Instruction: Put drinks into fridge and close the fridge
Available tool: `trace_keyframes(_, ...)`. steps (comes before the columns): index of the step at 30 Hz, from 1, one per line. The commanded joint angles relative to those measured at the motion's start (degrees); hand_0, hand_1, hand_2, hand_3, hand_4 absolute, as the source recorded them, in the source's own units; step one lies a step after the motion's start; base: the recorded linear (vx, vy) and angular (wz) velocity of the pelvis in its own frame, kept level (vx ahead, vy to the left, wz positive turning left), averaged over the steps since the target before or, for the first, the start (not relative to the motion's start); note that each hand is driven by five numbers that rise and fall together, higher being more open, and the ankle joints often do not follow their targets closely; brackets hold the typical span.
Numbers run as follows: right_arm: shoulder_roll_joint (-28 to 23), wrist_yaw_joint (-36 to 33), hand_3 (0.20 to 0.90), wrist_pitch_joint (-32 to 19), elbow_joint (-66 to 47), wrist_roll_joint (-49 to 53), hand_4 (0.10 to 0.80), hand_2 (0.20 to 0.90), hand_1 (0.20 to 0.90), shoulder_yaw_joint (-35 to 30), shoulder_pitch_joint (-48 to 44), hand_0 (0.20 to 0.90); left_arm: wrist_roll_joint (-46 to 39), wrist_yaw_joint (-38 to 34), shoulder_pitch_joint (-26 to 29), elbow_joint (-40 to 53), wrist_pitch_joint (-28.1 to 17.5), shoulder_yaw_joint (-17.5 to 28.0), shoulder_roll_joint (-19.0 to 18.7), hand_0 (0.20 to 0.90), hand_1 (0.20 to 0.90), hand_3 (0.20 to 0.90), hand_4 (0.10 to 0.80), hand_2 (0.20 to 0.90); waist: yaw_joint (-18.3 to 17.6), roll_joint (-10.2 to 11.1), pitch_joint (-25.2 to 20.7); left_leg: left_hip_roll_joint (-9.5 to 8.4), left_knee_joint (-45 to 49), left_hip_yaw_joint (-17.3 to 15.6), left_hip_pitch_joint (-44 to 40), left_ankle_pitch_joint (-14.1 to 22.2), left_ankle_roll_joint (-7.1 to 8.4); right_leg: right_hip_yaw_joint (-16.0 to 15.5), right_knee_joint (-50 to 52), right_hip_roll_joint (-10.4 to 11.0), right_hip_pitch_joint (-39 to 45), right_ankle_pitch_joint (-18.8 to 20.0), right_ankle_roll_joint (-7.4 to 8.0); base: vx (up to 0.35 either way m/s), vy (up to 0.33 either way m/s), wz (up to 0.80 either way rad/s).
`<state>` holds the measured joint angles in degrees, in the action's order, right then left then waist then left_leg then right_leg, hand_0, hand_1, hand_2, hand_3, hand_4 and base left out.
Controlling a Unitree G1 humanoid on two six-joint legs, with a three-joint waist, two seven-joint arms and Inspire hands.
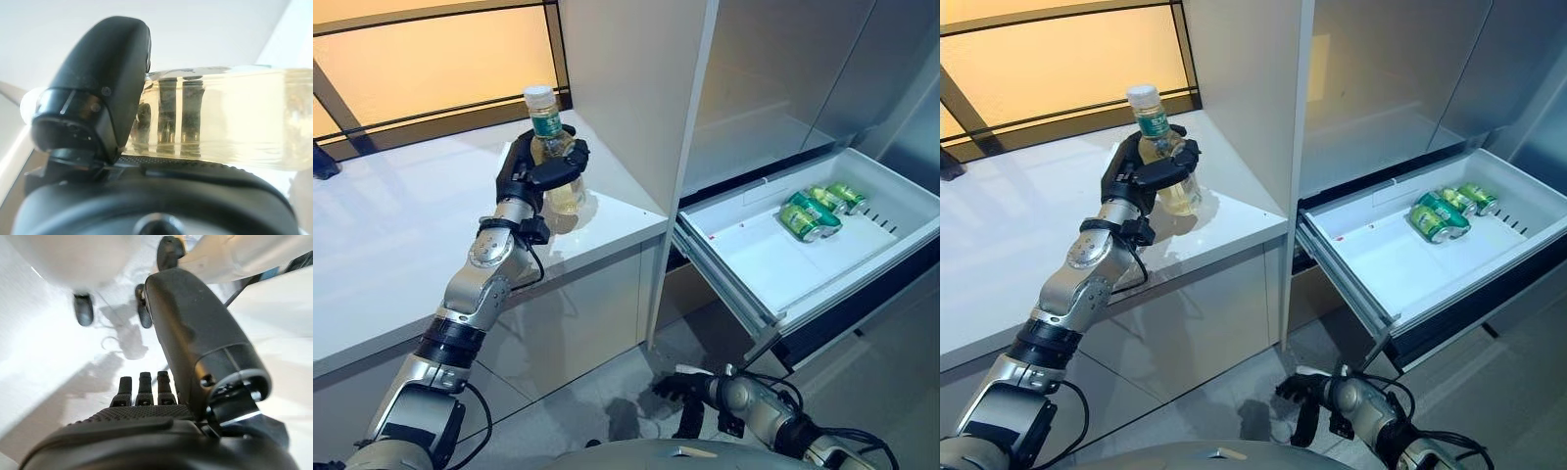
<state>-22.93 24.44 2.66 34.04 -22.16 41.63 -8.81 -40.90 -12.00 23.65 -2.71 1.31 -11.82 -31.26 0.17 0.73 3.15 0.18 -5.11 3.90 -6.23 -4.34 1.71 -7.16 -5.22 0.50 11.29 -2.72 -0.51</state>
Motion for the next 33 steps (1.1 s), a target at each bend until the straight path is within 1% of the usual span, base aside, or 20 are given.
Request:
trace_keyframes(1, -1.82, 3.98, 0.900, -3.86, -10.52, 1.17, 0.800, 0.900, 0.900, 1.40, -8.99, 0.900, -1.42, 2.32, 14.05, 7.64, -11.31, -0.32, -2.40, 0.300, 0.300, 0.200, 0.100, 0.300, 1.38, 0.07, -2.24, -2.94, 0.11, 1.29, -0.83, 5.94, -0.94, -0.32, 0.86, 1.98, -3.21, 1.97, 4.52, -0.032, 0.018, 0.03)
trace_keyframes(2, -2.03, 5.15, 0.900, -4.16, -11.62, 2.02, 0.800, 0.900, 0.900, 1.25, -10.41, 0.900, -1.52, 2.95, 14.02, 7.84, -11.72, -0.62, -2.22, 0.300, 0.300, 0.200, 0.100, 0.300, 1.43, 0.10, -2.16, -2.94, 0.11, 1.28, -0.85, 5.90, -0.98, -0.32, 0.88, 2.01, -3.16, 1.99, 4.48, -0.028, 0.015, 0.03)
trace_keyframes(5, -2.60, 7.48, 0.900, -2.59, -15.16, 5.71, 0.800, 0.900, 0.900, 0.76, -12.79, 0.900, -1.05, 4.09, 13.45, 9.14, -12.09, -1.12, -1.71, 0.300, 0.300, 0.200, 0.100, 0.300, 1.59, 0.26, -1.96, -2.97, 0.11, 1.36, -0.90, 5.81, -1.01, -0.34, 0.92, 2.00, -3.10, 2.07, 4.43, -0.023, 0.007, 0.00)
trace_keyframes(6, -4.08, 11.40, 0.900, -1.35, -15.65, 7.39, 0.800, 0.900, 0.900, -0.74, -11.70, 0.900, -0.94, 6.88, 11.36, 9.53, -13.63, -0.21, -1.70, 0.300, 0.300, 0.200, 0.100, 0.300, 1.57, 0.28, -1.88, -2.99, 0.11, 1.35, -0.35, 5.16, -1.06, -0.28, 1.28, 1.92, -3.74, 2.51, 4.32, -0.082, 0.025, 0.01)
trace_keyframes(7, -4.58, 9.97, 0.900, -6.22, -14.11, 7.10, 0.800, 0.900, 0.900, -0.93, -9.56, 0.900, -1.21, 8.49, 9.84, 10.13, -14.40, 0.33, -1.79, 0.300, 0.300, 0.200, 0.100, 0.300, 1.52, 0.11, -1.93, -2.98, 0.11, 1.28, -0.18, 5.22, -1.16, -0.13, 1.37, 1.88, -3.98, 2.43, 4.42, -0.090, 0.034, -0.01)
trace_keyframes(8, -4.48, 9.29, 0.900, -7.68, -14.14, 7.53, 0.800, 0.900, 0.900, -0.64, -8.83, 0.900, -1.71, 8.89, 9.59, 11.01, -14.01, 0.64, -2.15, 0.300, 0.300, 0.200, 0.100, 0.300, 1.45, 0.05, -1.88, -3.00, 0.11, 1.13, -0.18, 5.25, -1.26, -0.10, 1.27, 1.95, -3.94, 2.38, 4.50, -0.040, 0.026, 0.00)
trace_keyframes(9, -4.44, 9.15, 0.900, -8.10, -14.35, 8.00, 0.800, 0.900, 0.900, -0.50, -8.59, 0.900, -1.97, 9.06, 9.57, 11.40, -13.80, 0.81, -2.35, 0.300, 0.300, 0.200, 0.100, 0.300, 1.40, 0.04, -1.82, -3.01, 0.11, 1.05, -0.21, 5.25, -1.30, -0.09, 1.19, 1.99, -3.87, 2.37, 4.52, -0.035, 0.031, 0.02)
trace_keyframes(10, -4.09, 9.56, 0.900, -6.56, -18.66, 9.42, 0.800, 0.900, 0.900, -0.38, -7.80, 0.900, -2.86, 8.99, 9.98, 12.88, -13.33, 0.64, -3.32, 0.300, 0.300, 0.200, 0.100, 0.300, 1.36, -0.07, -1.62, -3.08, 0.11, 0.87, -0.44, 5.27, -1.48, -0.09, 1.12, 2.09, -3.55, 2.29, 4.59, -0.032, 0.026, 0.06)
trace_keyframes(13, -4.65, 10.85, 0.900, -5.18, -27.40, 14.26, 0.800, 0.900, 0.900, -1.42, -7.40, 0.900, -4.49, 9.43, 10.07, 14.45, -13.85, 0.61, -5.22, 0.300, 0.300, 0.200, 0.100, 0.300, 1.24, -0.22, -1.40, -2.92, 0.11, 0.43, -1.09, 5.65, -1.57, -0.06, 1.05, 2.12, -2.89, 2.08, 4.82, -0.011, 0.009, 0.02)
trace_keyframes(14, -4.84, 11.33, 0.900, -5.54, -29.19, 16.66, 0.800, 0.900, 0.900, -2.29, -7.68, 0.900, -4.30, 9.52, 9.91, 14.91, -14.44, 0.67, -5.54, 0.300, 0.300, 0.200, 0.100, 0.300, 1.27, -0.24, -1.29, -2.91, 0.11, 0.38, -1.19, 5.60, -1.55, -0.06, 1.08, 2.13, -2.81, 2.10, 4.84, 0.000, 0.000, 0.00)
trace_keyframes(16, -5.28, 14.71, 0.900, -4.42, -33.44, 23.16, 0.800, 0.900, 0.900, -5.21, -9.30, 0.900, -4.26, 10.75, 8.60, 15.50, -16.40, 1.53, -5.81, 0.300, 0.300, 0.200, 0.100, 0.300, 1.32, -0.27, -1.17, -2.90, 0.11, 0.30, -1.46, 5.57, -1.57, 0.01, 1.28, 2.11, -2.68, 2.15, 4.75, 0.000, 0.000, 0.00)
trace_keyframes(21, -6.80, 22.62, 0.900, -3.30, -40.52, 37.47, 0.800, 0.900, 0.900, -11.95, -10.29, 0.900, -3.78, 13.35, 5.06, 18.49, -18.68, 4.59, -5.38, 0.300, 0.300, 0.200, 0.100, 0.300, 1.41, -0.05, -1.42, -2.88, 0.11, 0.21, -1.17, 5.05, -1.52, -0.08, 1.70, 2.24, -3.20, 2.52, 4.75, -0.031, 0.005, 0.03)
trace_keyframes(26, -8.56, 26.83, 0.900, -3.46, -44.76, 49.85, 0.800, 0.900, 0.900, -19.36, -10.40, 0.900, -5.21, 16.33, 2.06, 19.77, -20.79, 7.81, -5.03, 0.300, 0.300, 0.200, 0.100, 0.300, 1.30, 0.36, -1.86, -2.85, 0.11, 0.16, -1.47, 5.26, -1.47, -0.42, 1.80, 2.34, -3.14, 2.57, 4.82, -0.002, -0.001, 0.01)
trace_keyframes(28, -8.59, 25.96, 0.900, -4.00, -46.02, 54.31, 0.800, 0.900, 0.900, -22.55, -10.18, 0.900, -5.29, 17.48, 1.05, 20.05, -21.75, 9.30, -4.96, 0.300, 0.300, 0.200, 0.100, 0.300, 1.24, 0.46, -2.14, -2.79, 0.11, 0.12, -1.54, 5.37, -1.42, -0.55, 1.76, 2.39, -3.11, 2.61, 4.91, 0.000, 0.000, 0.00)
trace_keyframes(30, -8.52, 24.86, 0.900, -4.24, -46.48, 56.08, 0.800, 0.900, 0.900, -25.02, -9.88, 0.900, -5.52, 18.16, 0.49, 20.24, -22.24, 10.46, -4.93, 0.300, 0.300, 0.200, 0.100, 0.300, 1.21, 0.56, -2.27, -2.80, 0.11, 0.16, -1.53, 5.43, -1.42, -0.54, 1.71, 2.39, -3.12, 2.62, 4.92, 0.000, 0.000, 0.00)
trace_keyframes(33, -8.68, 20.31, 0.900, -4.50, -46.54, 57.55, 0.800, 0.900, 0.900, -30.03, -8.59, 0.900, -5.78, 19.59, -0.66, 20.29, -22.48, 12.99, -5.32, 0.300, 0.300, 0.200, 0.100, 0.300, 1.04, 0.64, -2.55, -2.80, 0.11, 0.22, -1.42, 5.50, -1.41, -0.64, 1.68, 2.37, -3.29, 2.70, 4.97, 0.000, 0.000, 0.00)
